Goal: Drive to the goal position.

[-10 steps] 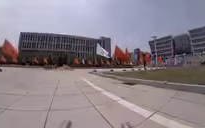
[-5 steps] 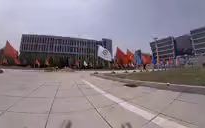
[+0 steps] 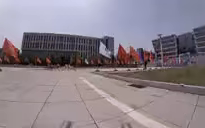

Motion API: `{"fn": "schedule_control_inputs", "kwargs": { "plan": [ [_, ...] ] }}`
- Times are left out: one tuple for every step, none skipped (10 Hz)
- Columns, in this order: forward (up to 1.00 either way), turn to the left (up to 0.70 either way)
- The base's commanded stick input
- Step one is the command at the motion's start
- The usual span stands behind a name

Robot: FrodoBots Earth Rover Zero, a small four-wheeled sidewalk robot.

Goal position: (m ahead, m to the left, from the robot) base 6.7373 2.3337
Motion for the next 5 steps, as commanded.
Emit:
{"fn": "schedule_control_inputs", "kwargs": {
  "plan": [
    [1.00,0.00],
    [1.00,0.39],
    [1.00,0.00],
    [1.00,0.00],
    [1.00,0.00]
  ]
}}
